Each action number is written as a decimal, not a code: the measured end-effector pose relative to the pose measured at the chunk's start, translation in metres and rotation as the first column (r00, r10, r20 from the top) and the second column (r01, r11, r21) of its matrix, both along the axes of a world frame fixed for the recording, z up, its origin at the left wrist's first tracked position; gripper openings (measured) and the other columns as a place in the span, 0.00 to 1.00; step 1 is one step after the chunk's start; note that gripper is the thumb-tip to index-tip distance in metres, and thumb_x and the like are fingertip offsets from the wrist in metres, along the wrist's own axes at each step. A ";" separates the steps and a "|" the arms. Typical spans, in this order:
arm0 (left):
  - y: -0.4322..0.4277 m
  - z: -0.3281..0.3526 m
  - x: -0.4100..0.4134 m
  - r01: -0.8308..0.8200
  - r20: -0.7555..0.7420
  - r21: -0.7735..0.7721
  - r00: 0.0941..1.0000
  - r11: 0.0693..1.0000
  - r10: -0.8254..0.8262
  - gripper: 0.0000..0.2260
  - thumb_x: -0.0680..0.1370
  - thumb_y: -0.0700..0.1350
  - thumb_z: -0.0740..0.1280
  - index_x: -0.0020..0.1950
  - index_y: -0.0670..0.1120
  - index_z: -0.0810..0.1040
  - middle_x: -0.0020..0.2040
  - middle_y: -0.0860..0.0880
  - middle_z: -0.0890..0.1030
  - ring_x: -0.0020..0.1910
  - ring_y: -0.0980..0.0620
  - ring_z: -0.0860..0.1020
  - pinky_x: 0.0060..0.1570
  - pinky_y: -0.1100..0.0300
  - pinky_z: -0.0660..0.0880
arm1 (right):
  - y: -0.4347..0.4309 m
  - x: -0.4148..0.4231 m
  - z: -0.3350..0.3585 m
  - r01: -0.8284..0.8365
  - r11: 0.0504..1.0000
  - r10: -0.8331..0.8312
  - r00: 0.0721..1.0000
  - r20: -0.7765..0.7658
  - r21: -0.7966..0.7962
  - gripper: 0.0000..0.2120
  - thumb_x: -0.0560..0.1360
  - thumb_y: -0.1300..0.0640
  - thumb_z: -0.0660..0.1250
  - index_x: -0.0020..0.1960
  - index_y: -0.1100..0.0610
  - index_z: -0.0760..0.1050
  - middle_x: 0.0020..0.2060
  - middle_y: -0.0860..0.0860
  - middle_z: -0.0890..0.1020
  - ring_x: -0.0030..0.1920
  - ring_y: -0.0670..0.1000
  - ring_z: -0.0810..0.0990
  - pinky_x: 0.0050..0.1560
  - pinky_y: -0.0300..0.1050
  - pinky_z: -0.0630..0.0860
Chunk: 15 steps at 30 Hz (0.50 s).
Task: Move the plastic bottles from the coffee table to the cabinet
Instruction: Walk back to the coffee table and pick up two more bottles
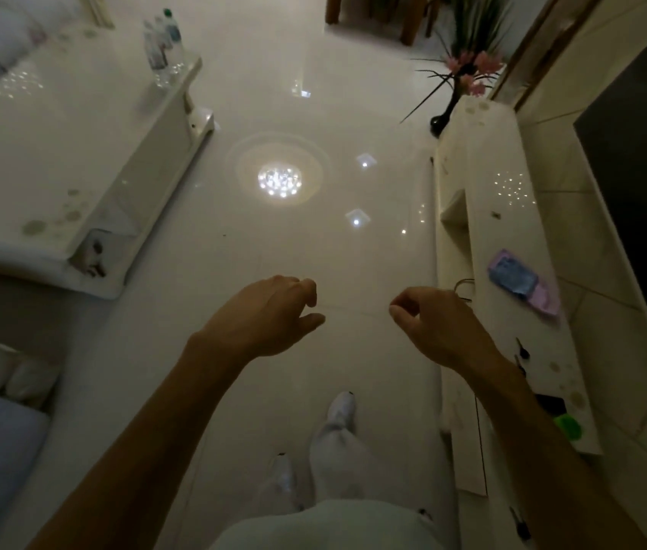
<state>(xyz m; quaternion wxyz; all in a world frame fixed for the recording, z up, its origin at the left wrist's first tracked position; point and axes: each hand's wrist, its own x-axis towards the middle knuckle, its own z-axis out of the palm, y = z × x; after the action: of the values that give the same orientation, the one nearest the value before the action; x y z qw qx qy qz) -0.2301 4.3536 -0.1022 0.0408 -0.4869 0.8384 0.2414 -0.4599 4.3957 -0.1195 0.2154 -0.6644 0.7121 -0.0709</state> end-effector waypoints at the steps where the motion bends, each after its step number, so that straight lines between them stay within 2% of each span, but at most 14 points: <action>1: -0.004 -0.001 0.004 -0.016 0.004 0.005 1.000 1.000 0.016 0.17 0.78 0.56 0.62 0.63 0.48 0.72 0.60 0.48 0.77 0.53 0.51 0.76 0.50 0.59 0.71 | -0.007 0.004 -0.002 -0.017 1.000 0.017 1.000 -0.002 -0.012 0.11 0.78 0.51 0.63 0.54 0.56 0.79 0.48 0.52 0.83 0.44 0.48 0.79 0.51 0.47 0.78; 5: -0.022 0.000 0.014 -0.082 0.017 0.016 0.997 0.997 0.082 0.17 0.78 0.55 0.62 0.63 0.48 0.72 0.61 0.48 0.77 0.54 0.51 0.76 0.51 0.60 0.71 | -0.041 0.017 -0.009 -0.087 0.996 0.087 0.996 0.019 -0.013 0.11 0.78 0.51 0.64 0.55 0.56 0.80 0.48 0.51 0.83 0.44 0.47 0.79 0.50 0.46 0.79; 9: -0.050 0.001 0.018 -0.129 0.033 0.014 0.991 0.991 0.129 0.17 0.78 0.55 0.62 0.63 0.48 0.72 0.61 0.48 0.77 0.54 0.52 0.75 0.52 0.60 0.72 | -0.082 0.020 -0.012 -0.136 0.990 0.137 0.990 0.028 -0.028 0.10 0.77 0.49 0.64 0.52 0.53 0.80 0.46 0.50 0.84 0.44 0.48 0.80 0.50 0.51 0.80; 15: -0.109 0.014 0.008 -0.221 0.061 0.015 0.974 0.975 0.220 0.18 0.78 0.55 0.62 0.64 0.48 0.71 0.61 0.48 0.76 0.56 0.51 0.76 0.56 0.57 0.73 | -0.156 0.012 -0.003 -0.215 0.976 0.217 0.974 0.057 -0.048 0.10 0.77 0.50 0.64 0.51 0.53 0.81 0.46 0.48 0.84 0.44 0.47 0.80 0.49 0.48 0.79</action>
<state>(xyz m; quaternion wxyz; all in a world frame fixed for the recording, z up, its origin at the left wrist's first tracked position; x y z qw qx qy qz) -0.2218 4.2443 -0.0882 0.0440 -0.5833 0.7750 0.2391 -0.4477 4.2395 -0.1228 0.2300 -0.7397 0.6270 -0.0826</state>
